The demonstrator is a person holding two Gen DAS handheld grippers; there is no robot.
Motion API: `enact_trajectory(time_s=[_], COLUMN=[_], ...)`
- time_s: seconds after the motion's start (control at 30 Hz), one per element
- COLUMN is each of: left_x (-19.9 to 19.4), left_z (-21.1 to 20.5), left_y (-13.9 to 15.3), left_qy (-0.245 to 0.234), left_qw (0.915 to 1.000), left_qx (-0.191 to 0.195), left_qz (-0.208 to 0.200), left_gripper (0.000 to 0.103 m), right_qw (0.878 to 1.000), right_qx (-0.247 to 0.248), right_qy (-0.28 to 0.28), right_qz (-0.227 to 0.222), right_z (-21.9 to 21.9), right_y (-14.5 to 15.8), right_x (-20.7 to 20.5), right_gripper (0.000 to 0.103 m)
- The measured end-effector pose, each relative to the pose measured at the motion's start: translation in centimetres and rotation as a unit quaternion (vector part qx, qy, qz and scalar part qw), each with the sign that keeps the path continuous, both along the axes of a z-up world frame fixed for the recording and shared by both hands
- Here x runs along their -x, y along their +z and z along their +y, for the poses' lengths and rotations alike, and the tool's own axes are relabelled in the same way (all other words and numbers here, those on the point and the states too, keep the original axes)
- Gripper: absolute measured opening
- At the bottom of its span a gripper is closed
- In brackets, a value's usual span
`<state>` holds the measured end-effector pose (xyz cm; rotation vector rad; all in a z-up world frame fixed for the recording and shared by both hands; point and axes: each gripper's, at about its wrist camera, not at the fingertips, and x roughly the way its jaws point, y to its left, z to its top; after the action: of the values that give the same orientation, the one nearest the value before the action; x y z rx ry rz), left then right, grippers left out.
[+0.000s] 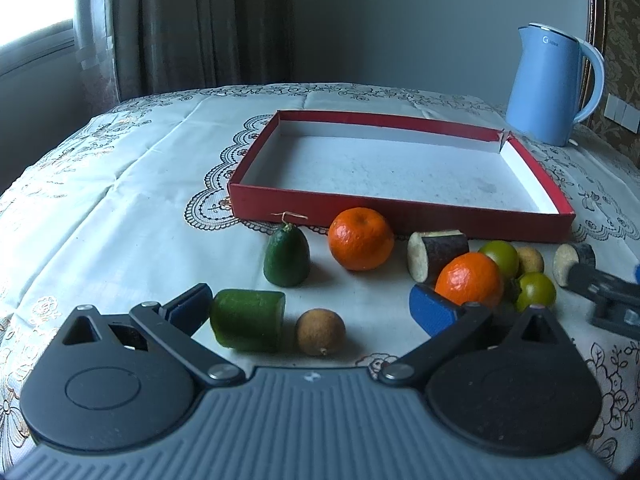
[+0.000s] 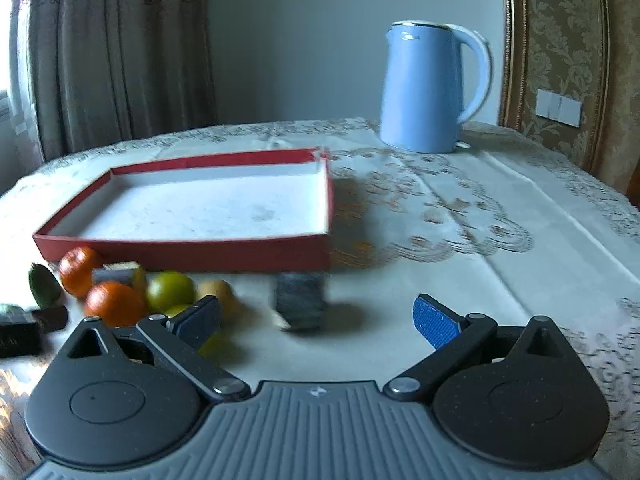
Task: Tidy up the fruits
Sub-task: 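Close the right tool on the dark eggplant chunk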
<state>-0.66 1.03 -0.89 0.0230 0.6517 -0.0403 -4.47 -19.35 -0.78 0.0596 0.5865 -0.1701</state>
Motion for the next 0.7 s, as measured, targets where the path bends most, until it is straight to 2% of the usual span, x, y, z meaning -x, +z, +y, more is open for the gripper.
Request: enact_trajectory(time_s=[0.27, 0.47, 0.53, 0.7], left_x=[-0.2, -0.3, -0.4, -0.5], left_z=[0.0, 0.3, 0.5, 0.7], left_y=[-0.5, -0.7, -0.6, -0.8], left_qy=[-0.002, 0.000, 0.001, 0.000], left_qw=[1.0000, 1.0000, 0.9999, 0.9998], left_qx=[0.003, 0.007, 0.013, 0.018], left_qz=[0.003, 0.005, 0.003, 0.001], left_gripper=[0.103, 0.103, 0.103, 0.103], right_qw=[1.000, 0.999, 0.999, 0.998], right_qx=[0.011, -0.001, 0.000, -0.011], right_qy=[-0.010, 0.037, 0.046, 0.053], right_qz=[-0.010, -0.026, -0.019, 0.013], right_z=[-3.5, -1.9, -1.2, -0.8], right_y=[0.1, 0.5, 0.5, -0.4], right_x=[2.4, 1.0, 0.2, -1.7], right_gripper=[0.103, 0.098, 0.090, 0.062])
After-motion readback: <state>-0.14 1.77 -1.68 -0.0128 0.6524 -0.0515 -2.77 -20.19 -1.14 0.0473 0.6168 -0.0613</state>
